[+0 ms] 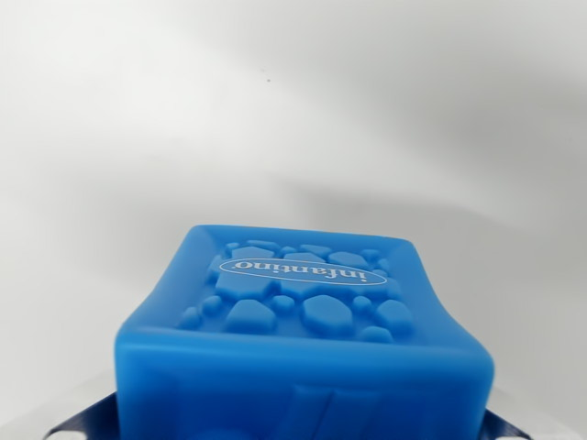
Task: Stack cube
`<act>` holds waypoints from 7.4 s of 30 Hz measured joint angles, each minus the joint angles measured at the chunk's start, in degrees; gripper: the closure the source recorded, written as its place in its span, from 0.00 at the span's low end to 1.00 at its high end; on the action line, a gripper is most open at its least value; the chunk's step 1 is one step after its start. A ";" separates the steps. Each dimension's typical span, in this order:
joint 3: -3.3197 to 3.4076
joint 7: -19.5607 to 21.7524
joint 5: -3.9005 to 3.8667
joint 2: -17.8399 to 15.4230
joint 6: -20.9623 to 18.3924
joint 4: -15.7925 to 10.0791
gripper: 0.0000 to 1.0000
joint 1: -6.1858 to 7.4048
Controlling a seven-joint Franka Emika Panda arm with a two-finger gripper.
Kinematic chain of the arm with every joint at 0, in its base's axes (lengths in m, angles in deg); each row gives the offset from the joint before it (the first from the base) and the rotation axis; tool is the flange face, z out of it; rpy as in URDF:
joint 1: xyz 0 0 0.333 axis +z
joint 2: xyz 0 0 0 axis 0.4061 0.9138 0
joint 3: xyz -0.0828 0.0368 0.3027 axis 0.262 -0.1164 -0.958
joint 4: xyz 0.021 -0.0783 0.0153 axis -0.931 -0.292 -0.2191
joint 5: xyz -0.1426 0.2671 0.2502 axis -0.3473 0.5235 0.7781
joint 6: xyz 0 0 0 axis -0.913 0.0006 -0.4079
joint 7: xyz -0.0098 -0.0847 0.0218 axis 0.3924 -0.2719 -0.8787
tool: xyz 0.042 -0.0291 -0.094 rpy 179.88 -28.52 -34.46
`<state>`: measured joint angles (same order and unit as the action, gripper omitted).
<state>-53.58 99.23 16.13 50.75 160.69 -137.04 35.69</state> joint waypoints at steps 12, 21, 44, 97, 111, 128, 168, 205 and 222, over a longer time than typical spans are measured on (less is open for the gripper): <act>-0.22 -0.32 0.28 -3.35 -2.52 -0.56 1.00 -0.50; -0.20 -1.00 0.34 -4.01 -2.52 -1.48 1.00 -2.17; -0.19 -2.61 0.60 -5.85 -2.79 -2.98 1.00 -5.90; 0.08 -7.01 1.25 -9.01 -4.96 -4.01 1.00 -15.24; 0.18 -8.16 1.42 -9.42 -5.76 -3.56 1.00 -17.65; 0.34 -9.49 1.60 -9.65 -6.98 -2.59 1.00 -20.47; 1.05 -12.55 2.15 -9.40 -10.51 1.33 1.00 -26.70; 1.57 -14.75 2.38 -7.49 -14.39 7.05 1.00 -31.91; 1.56 -14.87 2.39 -3.27 -10.60 7.08 1.00 -32.37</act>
<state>-52.02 84.37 18.52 47.48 150.09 -129.95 3.32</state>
